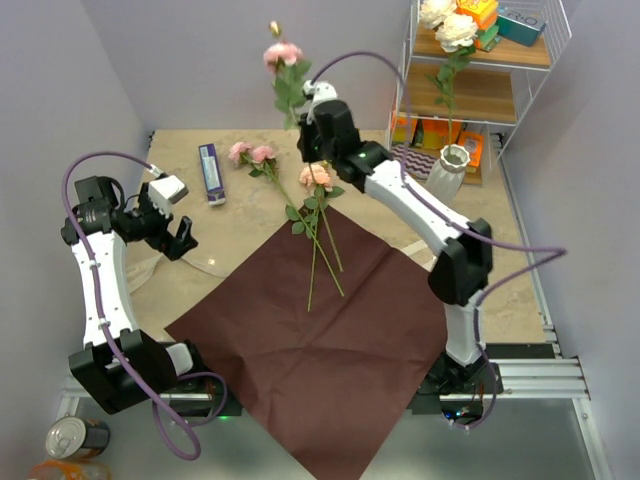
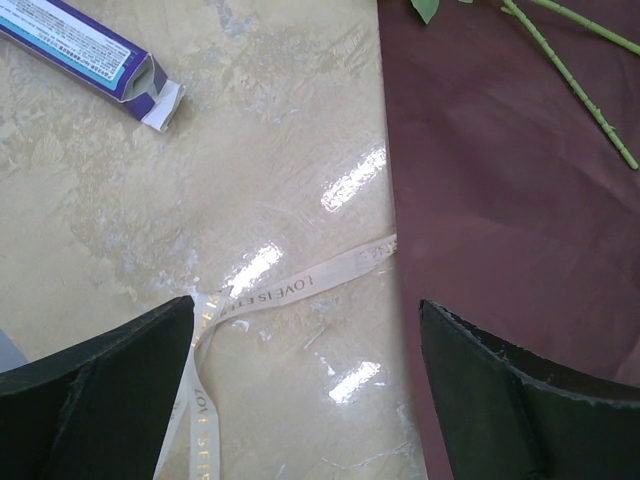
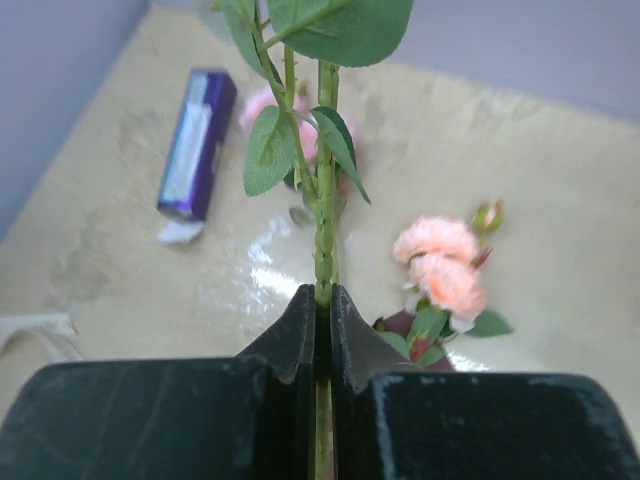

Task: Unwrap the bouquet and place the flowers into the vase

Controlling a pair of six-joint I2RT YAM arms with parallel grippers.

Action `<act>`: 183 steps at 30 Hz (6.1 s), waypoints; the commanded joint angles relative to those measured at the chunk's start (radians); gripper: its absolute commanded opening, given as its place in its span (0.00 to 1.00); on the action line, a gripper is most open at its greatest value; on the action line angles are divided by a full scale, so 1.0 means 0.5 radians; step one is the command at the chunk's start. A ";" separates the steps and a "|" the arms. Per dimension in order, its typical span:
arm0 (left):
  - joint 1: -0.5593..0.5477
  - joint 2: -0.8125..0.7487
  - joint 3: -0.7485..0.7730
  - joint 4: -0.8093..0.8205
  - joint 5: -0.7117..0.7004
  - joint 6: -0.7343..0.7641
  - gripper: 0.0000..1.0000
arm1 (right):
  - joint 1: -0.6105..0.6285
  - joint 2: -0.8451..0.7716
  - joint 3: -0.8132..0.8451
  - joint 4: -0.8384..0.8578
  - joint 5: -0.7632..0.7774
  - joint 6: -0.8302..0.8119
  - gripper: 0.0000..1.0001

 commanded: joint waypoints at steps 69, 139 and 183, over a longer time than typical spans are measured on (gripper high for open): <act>0.033 0.090 0.203 -0.179 0.099 0.169 0.99 | -0.901 -1.058 -1.052 1.803 1.781 -1.015 0.51; 0.063 0.108 0.157 -0.231 0.154 0.258 0.99 | 0.080 1.072 0.715 -0.192 -0.253 -0.481 0.54; 0.057 -0.030 0.304 -0.409 0.231 0.264 0.99 | 0.038 -1.385 -1.128 1.914 0.722 -1.594 0.00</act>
